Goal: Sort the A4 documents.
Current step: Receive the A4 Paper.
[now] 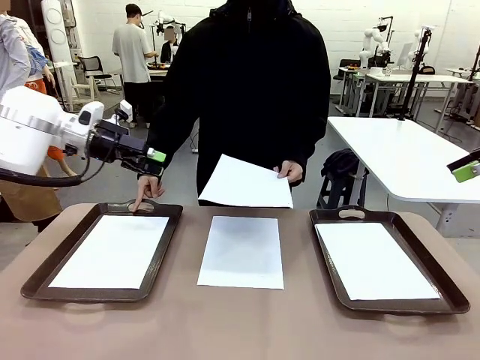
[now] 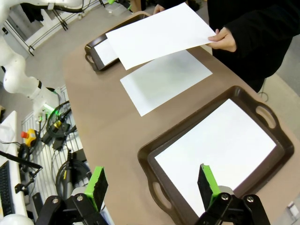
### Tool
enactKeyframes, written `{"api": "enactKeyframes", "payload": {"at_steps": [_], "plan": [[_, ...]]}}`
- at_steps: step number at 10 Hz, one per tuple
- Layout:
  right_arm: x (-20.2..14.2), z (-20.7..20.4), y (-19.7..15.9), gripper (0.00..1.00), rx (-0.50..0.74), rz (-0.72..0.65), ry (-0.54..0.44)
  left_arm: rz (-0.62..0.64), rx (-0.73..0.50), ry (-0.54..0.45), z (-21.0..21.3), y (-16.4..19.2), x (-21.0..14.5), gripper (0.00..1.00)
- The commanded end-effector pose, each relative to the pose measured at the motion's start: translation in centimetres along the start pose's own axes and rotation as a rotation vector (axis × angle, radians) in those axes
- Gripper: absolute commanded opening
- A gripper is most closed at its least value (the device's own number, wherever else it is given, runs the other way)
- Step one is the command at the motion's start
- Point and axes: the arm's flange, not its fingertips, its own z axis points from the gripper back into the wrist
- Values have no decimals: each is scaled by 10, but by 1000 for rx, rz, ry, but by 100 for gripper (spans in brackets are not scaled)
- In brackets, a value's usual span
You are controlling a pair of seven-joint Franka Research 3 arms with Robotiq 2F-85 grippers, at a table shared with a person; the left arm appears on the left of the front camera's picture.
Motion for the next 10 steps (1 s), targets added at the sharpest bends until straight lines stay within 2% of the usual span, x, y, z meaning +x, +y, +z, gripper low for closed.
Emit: {"api": "enactKeyframes", "payload": {"at_steps": [1,6,10], "plan": [[-1,-1,0,100,-1,-1,0,95,-2,-39,-12,12,20,100],[-1,-1,0,100,-1,-1,0,257,-111,-17,-78,46,29,100],[-1,-1,0,100,-1,-1,0,349,-119,-13,-104,56,37,100]]}}
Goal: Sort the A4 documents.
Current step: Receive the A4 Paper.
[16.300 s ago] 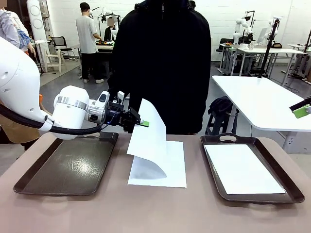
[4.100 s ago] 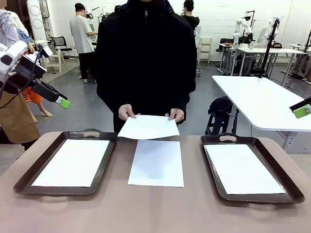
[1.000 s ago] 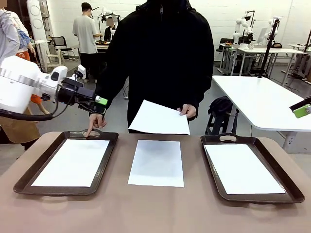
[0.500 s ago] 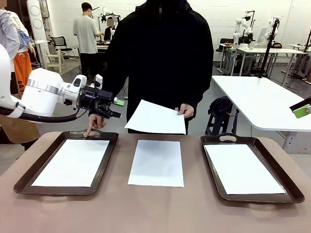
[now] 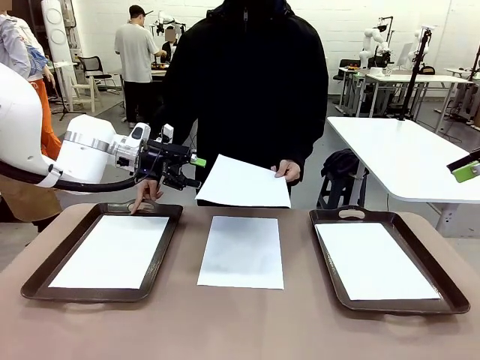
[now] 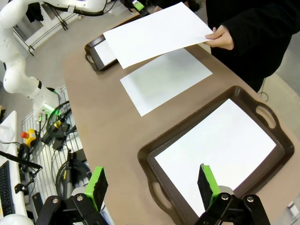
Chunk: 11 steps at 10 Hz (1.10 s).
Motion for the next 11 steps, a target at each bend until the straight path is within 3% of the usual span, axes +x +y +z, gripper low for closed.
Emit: {"api": "enactKeyframes", "payload": {"at_steps": [1,4,11], "plan": [[-1,-1,0,100,-1,-1,-1,77,-8,-13,-12,-2,17,100],[-1,-1,0,100,-1,-1,-1,181,-17,52,-33,-4,22,100],[-1,-1,0,100,-1,-1,-1,250,-54,124,-57,-1,17,100]]}}
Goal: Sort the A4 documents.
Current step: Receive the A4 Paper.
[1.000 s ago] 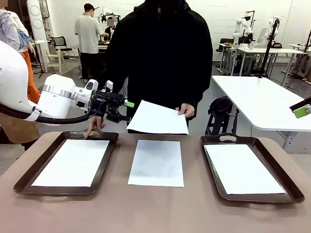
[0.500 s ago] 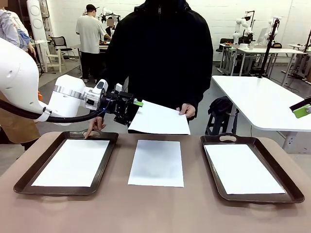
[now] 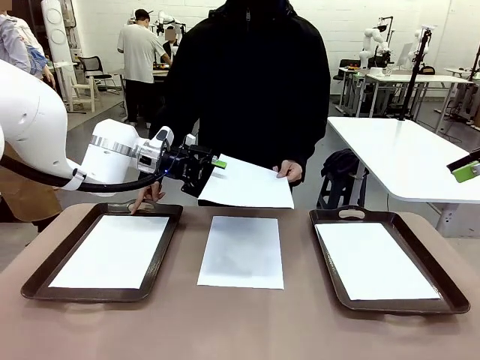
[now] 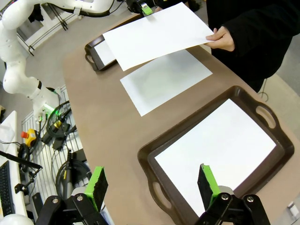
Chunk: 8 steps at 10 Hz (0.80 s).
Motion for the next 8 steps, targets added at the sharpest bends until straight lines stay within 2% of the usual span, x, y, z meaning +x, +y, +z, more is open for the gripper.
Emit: {"api": "enactKeyframes", "payload": {"at_steps": [1,2,3,4,5,6,7,8], "plan": [[-1,-1,0,100,-1,-1,-1,38,-3,44,-1,-2,10,100],[-1,-1,0,100,-1,-1,-1,35,6,61,0,-2,10,83],[-1,-1,0,100,-1,-1,-1,35,10,65,0,-3,11,82],[-1,-1,0,100,-1,-1,-1,34,11,60,0,-4,11,65],[-1,-1,0,100,-1,-1,-1,34,12,61,0,-5,12,76],[-1,-1,0,100,-1,-1,-1,33,15,60,0,-5,12,47],[-1,-1,0,100,-1,-1,-1,34,17,58,0,-6,13,58],[-1,-1,0,100,-1,-1,-1,30,18,56,0,-5,13,28]]}}
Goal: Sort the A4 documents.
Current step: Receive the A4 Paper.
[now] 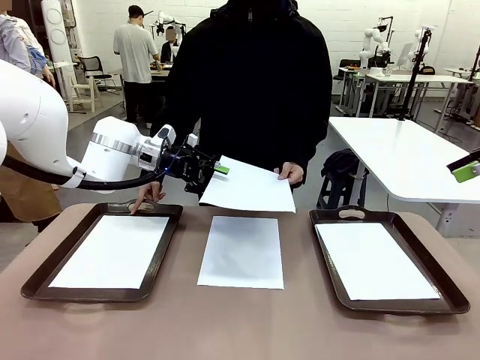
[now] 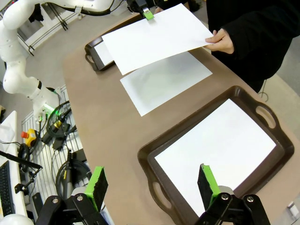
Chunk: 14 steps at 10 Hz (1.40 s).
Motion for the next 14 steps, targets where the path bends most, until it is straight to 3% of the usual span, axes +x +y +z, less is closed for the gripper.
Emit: {"api": "enactKeyframes", "payload": {"at_steps": [1,2,3,4,14], "plan": [[-1,-1,0,100,-1,-1,-1,15,10,10,0,-1,10,40],[-1,-1,0,100,-1,-1,-1,14,8,10,0,-1,10,10],[-1,-1,0,100,-1,-1,-1,14,7,6,-1,-1,11,21],[-1,-1,0,100,-1,-1,-1,16,4,4,-1,0,11,0],[-1,-1,0,100,-1,-1,-1,1,0,1,-1,3,2,0]]}}
